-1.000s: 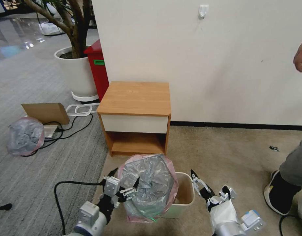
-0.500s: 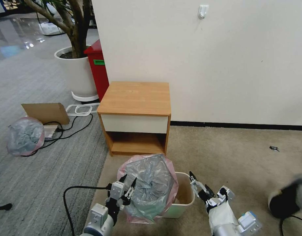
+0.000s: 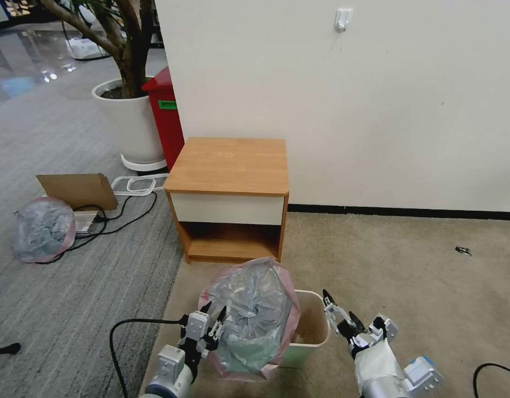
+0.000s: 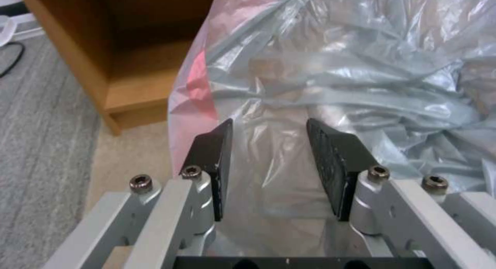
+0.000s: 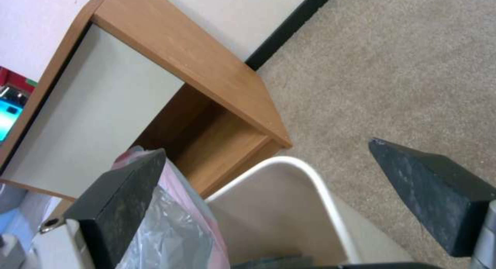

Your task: Pick up the garbage bag from the table and place it over the trash can.

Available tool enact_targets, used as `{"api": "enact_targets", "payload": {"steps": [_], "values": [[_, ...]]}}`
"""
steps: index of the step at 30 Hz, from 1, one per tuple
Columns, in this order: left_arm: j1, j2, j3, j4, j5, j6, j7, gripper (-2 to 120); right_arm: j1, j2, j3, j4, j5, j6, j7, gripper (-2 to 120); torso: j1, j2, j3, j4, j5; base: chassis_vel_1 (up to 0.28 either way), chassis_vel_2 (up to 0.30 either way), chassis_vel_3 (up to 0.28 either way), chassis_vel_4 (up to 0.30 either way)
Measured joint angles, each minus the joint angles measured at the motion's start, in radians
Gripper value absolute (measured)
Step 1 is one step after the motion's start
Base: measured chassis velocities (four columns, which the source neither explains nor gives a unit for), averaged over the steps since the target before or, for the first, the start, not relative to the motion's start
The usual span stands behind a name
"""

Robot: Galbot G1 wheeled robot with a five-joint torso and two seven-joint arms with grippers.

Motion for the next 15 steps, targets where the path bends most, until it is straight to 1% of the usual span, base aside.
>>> {"api": "enact_targets", "payload": {"steps": [6, 13, 15], "values": [[0.010, -0.004, 0.008, -0.025, 0.028, -0.002, 0.000, 39, 0.002, 0.000, -0.011, -0.002, -0.001, 0.000, -0.002, 100, 0.000, 0.000, 0.000, 0.0000, 0.0001, 0.000, 0.000, 0.000, 0.000], [0.029, -0.001, -0.015, -0.047, 0.048, -0.004, -0.003, 40, 0.008, 0.004, -0.030, -0.014, -0.009, 0.002, -0.004, 100, 0.000, 0.000, 0.000, 0.0000, 0.0000, 0.000, 0.000, 0.000, 0.000], [0.029, 0.000, -0.014, -0.051, 0.048, -0.004, -0.005, 42, 0.010, 0.005, -0.035, -0.016, -0.010, 0.003, -0.005, 100, 0.000, 0.000, 0.000, 0.0000, 0.0000, 0.000, 0.000, 0.000, 0.000]]}}
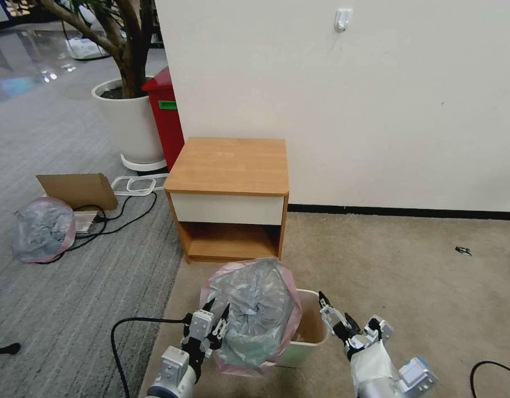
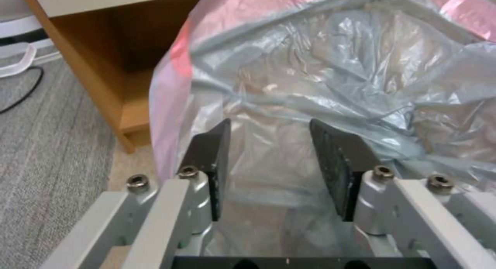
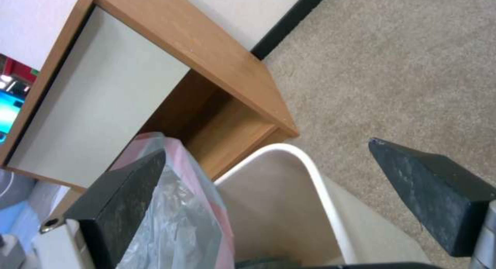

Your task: Pick up the garbage bag from the table and place it over the trash can.

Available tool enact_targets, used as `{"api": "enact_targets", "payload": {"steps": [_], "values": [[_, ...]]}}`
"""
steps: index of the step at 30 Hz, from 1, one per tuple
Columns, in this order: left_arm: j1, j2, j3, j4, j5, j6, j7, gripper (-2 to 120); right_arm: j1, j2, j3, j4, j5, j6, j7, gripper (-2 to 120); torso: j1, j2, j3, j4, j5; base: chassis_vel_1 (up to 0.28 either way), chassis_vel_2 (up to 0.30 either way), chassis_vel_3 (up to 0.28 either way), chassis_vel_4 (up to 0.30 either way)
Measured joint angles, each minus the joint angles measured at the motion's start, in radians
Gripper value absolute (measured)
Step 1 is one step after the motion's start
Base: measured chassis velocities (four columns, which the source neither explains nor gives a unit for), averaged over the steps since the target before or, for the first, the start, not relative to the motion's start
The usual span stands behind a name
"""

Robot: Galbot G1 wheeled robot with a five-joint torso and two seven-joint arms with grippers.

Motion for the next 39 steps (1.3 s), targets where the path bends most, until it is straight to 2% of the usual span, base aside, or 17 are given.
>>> {"api": "enact_targets", "payload": {"steps": [5, 12, 20, 24, 30, 33, 37, 39], "values": [[-0.015, -0.006, 0.016, 0.019, -0.003, 0.004, -0.001, 47, 0.002, 0.001, -0.004, -0.001, -0.004, 0.000, -0.001, 100, 0.000, 0.000, 0.000, 0.0001, 0.0000, 0.000, 0.000, 0.000, 0.000], [-0.065, -0.011, 0.045, 0.065, -0.020, 0.020, -0.014, 47, -0.007, 0.011, 0.000, -0.013, -0.020, 0.008, -0.013, 100, 0.000, 0.000, 0.000, 0.0000, 0.0000, 0.000, 0.000, 0.000, 0.000], [-0.104, -0.013, 0.082, 0.083, -0.053, 0.071, -0.041, 47, -0.025, 0.026, 0.004, -0.028, -0.038, 0.017, -0.030, 100, 0.000, 0.000, 0.000, 0.0000, 0.0000, 0.000, 0.000, 0.000, 0.000], [-0.127, -0.012, 0.118, 0.088, -0.103, 0.128, -0.092, 46, -0.026, 0.029, 0.008, -0.030, -0.041, 0.019, -0.030, 100, 0.000, 0.000, 0.000, -0.0001, 0.0001, 0.000, 0.000, 0.000, 0.000], [-0.156, -0.012, 0.141, 0.101, -0.146, 0.176, -0.131, 45, -0.026, 0.030, 0.017, -0.035, -0.041, 0.019, -0.030, 100, 0.000, 0.000, 0.000, 0.0000, 0.0000, 0.000, 0.000, 0.000, 0.000], [-0.173, -0.015, 0.151, 0.112, -0.151, 0.184, -0.147, 38, -0.024, 0.030, 0.021, -0.037, -0.041, 0.019, -0.031, 100, 0.000, 0.000, 0.000, 0.0000, 0.0001, 0.000, 0.000, 0.000, 0.000], [-0.188, -0.015, 0.164, 0.123, -0.152, 0.181, -0.159, 20, -0.010, 0.027, 0.023, -0.037, -0.043, 0.018, -0.031, 100, 0.000, 0.000, 0.000, 0.0001, 0.0003, 0.000, 0.000, 0.000, 0.000], [-0.188, -0.014, 0.165, 0.123, -0.153, 0.180, -0.160, 17, -0.006, 0.026, 0.023, -0.037, -0.046, 0.017, -0.031, 100, 0.000, 0.000, 0.000, 0.0001, 0.0002, 0.000, 0.000, 0.000, 0.000]]}}
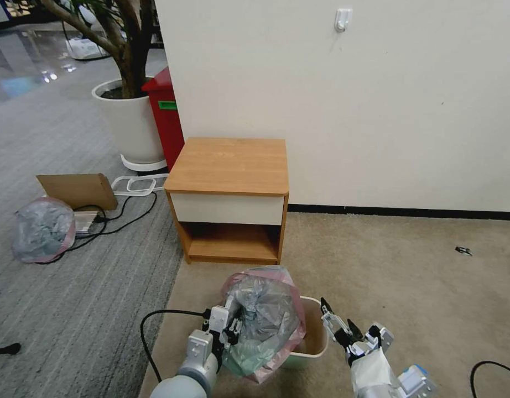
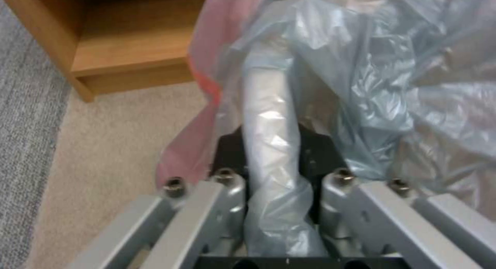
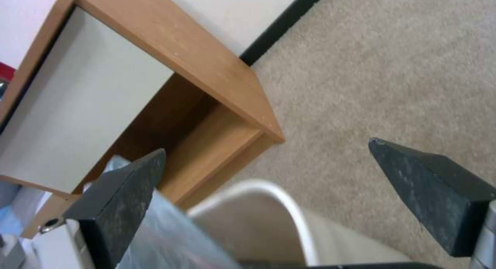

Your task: Pick up the garbage bag from the table and place it over the trash can.

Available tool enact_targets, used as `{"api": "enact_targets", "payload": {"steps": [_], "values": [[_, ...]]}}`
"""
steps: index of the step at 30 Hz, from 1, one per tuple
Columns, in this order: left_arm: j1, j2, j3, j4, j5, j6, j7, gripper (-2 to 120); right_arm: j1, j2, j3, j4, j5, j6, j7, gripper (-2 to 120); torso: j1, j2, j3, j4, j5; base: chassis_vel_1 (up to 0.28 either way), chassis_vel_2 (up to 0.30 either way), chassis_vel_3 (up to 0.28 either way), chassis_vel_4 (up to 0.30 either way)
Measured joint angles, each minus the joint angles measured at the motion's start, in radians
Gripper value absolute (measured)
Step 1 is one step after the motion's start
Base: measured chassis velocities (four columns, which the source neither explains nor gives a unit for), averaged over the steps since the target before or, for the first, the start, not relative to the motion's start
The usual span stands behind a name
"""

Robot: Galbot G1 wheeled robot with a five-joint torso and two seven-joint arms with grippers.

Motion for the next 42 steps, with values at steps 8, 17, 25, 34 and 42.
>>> {"api": "enact_targets", "payload": {"steps": [8, 17, 25, 34, 42], "values": [[0.014, 0.017, -0.016, -0.006, -0.023, -0.064, -0.001, 8, 0.050, -0.024, -0.029, 0.028, -0.103, -0.032, -0.070, 100, 0.000, 0.000, 0.000, -0.0002, -0.0006, 0.000, 0.000, 0.000, 0.000], [0.052, 0.024, -0.098, -0.104, -0.049, -0.108, -0.010, 6, 0.071, -0.093, -0.118, 0.097, -0.290, -0.133, -0.236, 100, 0.000, 0.000, 0.000, -0.0001, -0.0002, 0.000, 0.000, 0.000, 0.000], [0.088, 0.028, -0.172, -0.189, -0.053, -0.134, 0.039, 6, 0.158, -0.131, -0.185, 0.080, -0.292, -0.210, -0.224, 100, 0.000, 0.000, 0.000, 0.0000, -0.0001, 0.000, 0.000, 0.000, 0.000], [0.117, 0.032, -0.208, -0.226, -0.038, -0.176, 0.094, 6, 0.225, -0.120, -0.230, 0.040, -0.263, -0.221, -0.154, 99, 0.000, 0.000, 0.000, -0.0001, -0.0002, 0.000, 0.000, 0.000, 0.000], [0.132, 0.022, -0.218, -0.228, -0.021, -0.198, 0.131, 6, 0.258, -0.105, -0.252, 0.024, -0.231, -0.211, -0.145, 76, 0.000, 0.000, 0.000, -0.0001, -0.0002, 0.000, 0.000, 0.000, 0.000]]}}
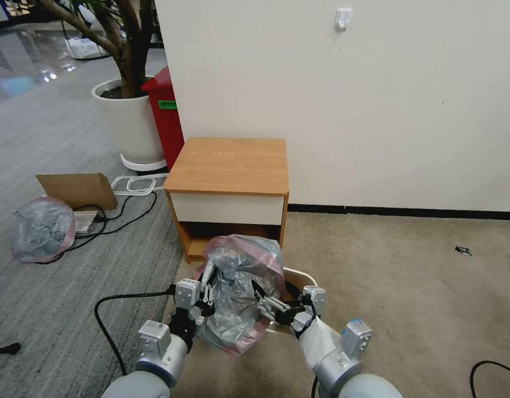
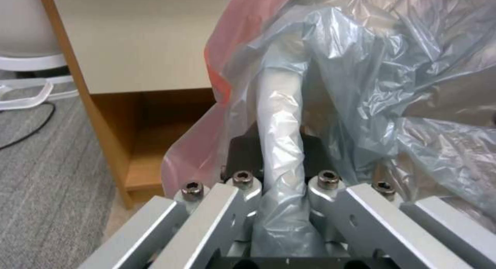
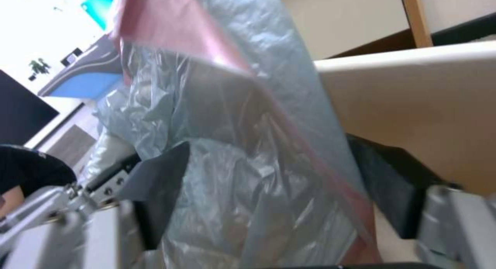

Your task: Pick up the garbage bag from the table and place it over the trash can.

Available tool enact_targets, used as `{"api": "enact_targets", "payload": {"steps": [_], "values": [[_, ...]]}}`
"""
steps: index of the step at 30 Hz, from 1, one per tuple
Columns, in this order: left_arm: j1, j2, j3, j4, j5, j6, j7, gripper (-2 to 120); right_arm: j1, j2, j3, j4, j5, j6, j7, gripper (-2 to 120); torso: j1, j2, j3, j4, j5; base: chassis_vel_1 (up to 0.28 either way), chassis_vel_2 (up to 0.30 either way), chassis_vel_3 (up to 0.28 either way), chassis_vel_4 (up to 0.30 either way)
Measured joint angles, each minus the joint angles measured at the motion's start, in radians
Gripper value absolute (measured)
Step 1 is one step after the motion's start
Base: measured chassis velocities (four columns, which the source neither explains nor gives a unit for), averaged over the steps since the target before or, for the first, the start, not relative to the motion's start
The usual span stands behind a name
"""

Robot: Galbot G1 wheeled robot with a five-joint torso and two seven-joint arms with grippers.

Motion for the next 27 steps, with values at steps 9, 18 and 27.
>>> {"api": "enact_targets", "payload": {"steps": [9, 18, 27], "values": [[0.006, -0.009, -0.010, 0.002, -0.027, 0.003, 0.001, 6, 0.012, 0.004, -0.007, -0.006, 0.001, 0.023, -0.004, 43, 0.000, 0.000, 0.000, 0.0000, 0.0000, 0.000, 0.000, 0.000, 0.000], [0.008, -0.023, -0.009, 0.009, -0.037, 0.018, -0.004, 6, 0.018, -0.007, -0.006, 0.002, -0.005, 0.048, -0.005, 11, 0.000, 0.000, 0.000, 0.0000, 0.0001, 0.000, 0.000, 0.000, 0.000], [0.010, -0.021, -0.011, 0.009, -0.037, 0.028, -0.004, 6, 0.027, -0.067, 0.059, 0.092, 0.104, 0.051, -0.004, 0, 0.000, 0.000, 0.000, -0.0001, 0.0001, 0.000, 0.000, 0.000, 0.000]]}}
